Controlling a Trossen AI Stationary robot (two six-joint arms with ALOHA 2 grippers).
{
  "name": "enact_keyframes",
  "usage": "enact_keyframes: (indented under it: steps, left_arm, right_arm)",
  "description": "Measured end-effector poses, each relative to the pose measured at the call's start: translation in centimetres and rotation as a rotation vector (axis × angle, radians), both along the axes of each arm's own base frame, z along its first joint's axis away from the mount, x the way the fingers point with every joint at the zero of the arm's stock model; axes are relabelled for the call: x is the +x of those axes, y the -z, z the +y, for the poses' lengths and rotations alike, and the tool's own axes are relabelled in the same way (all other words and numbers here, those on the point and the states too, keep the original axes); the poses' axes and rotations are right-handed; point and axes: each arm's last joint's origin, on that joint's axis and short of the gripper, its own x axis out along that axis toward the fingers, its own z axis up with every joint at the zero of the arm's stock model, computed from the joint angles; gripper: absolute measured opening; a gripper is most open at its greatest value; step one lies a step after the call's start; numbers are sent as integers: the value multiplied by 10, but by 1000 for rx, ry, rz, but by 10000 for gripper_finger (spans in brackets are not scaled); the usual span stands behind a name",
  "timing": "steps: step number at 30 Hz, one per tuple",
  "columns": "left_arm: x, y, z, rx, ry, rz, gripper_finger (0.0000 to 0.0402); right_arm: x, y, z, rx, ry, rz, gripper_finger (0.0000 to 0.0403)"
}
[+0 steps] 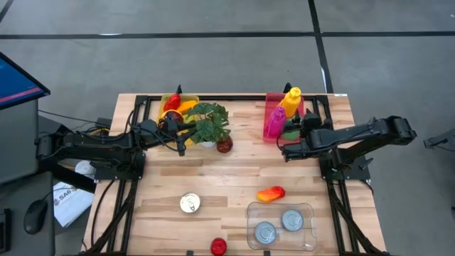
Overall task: Pick & Place Food Item
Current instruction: Adjust the white potted plant
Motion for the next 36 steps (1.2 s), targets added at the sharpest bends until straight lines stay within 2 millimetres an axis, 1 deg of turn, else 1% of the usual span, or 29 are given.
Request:
enact_keyframes:
  steps: [4,8,13,17,20,24,29,36]
  left_arm:
    - [0,0,0,0,0,1,104]
    - [0,0,0,0,0,0,104]
    - [0,0,0,0,1,0,104]
    - [0,0,0,-1,2,1,104]
    - [0,0,0,-1,2,2,104]
    - [0,0,0,-1,3,1,104]
    - [0,0,0,-1,5,3,104]
    - [0,1,0,-3,4,10,104]
  right_arm:
    - [5,-22,3,-6,-34,68,195]
    - [13,-46,6,-11,-72,126,197]
    - [20,-73,13,-24,-129,189,187]
    - [24,-85,20,-32,-181,233,174]
    - [27,-89,24,-12,-230,272,166]
    - [32,-88,29,50,-307,326,158]
    - [38,-85,32,143,-393,360,151]
    - [46,-82,35,228,-528,408,141]
